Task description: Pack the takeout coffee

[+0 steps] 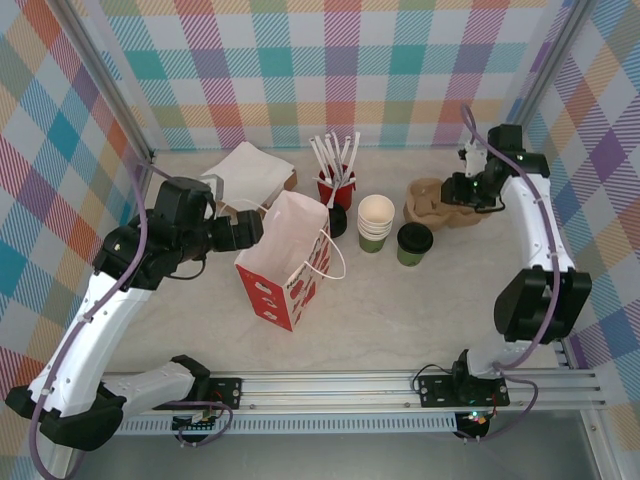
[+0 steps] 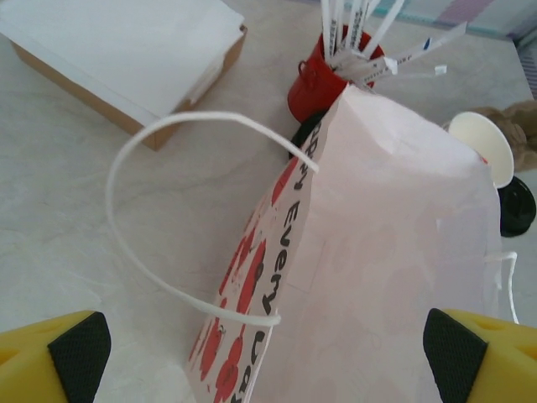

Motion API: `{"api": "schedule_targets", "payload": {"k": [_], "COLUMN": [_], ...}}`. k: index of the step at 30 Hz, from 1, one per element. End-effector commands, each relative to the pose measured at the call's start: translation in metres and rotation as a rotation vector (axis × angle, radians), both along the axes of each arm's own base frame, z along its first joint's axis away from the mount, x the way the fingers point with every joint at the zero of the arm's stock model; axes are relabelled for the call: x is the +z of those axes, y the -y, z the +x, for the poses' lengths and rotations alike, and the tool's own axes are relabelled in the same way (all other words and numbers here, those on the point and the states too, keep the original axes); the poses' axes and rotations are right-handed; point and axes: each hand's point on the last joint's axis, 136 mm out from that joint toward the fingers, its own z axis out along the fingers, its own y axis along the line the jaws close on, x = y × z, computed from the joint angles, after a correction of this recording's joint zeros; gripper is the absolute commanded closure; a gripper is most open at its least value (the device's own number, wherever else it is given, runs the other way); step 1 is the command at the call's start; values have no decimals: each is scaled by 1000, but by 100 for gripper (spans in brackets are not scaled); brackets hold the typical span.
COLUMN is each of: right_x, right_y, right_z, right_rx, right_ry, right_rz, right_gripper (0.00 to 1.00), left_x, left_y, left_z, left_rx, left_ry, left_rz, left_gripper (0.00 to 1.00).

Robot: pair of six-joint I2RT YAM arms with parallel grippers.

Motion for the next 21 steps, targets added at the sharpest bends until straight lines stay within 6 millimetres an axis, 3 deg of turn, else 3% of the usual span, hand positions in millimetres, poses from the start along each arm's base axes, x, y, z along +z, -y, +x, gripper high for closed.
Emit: {"api": "schedule_targets", "payload": {"k": [1, 6, 11, 16, 21], "right_x": [34, 79, 109, 133, 162], "right_y": [-32, -64, -101, -152, -205], "right_z": [-25, -60, -86, -105, -120], "right_rx": [35, 70, 151, 273, 410], "right_ry": [64, 148, 178, 179, 193], "right_rz": [145, 295, 374, 468, 543], "right_gripper": [64, 65, 65, 65, 66], "left_x": [-9, -21, -33, -44, -55], "left_y": [11, 8, 10, 11, -1], "left_z": [-9, -12, -14, -14, -14], "left_rx": [-43, -24, -27, -16, 35], "left_ry": [-51, -77, -104, -131, -143], "left_rz": [-86, -78, -85, -91, -43], "left_gripper": [2, 4, 7, 16, 20]}}
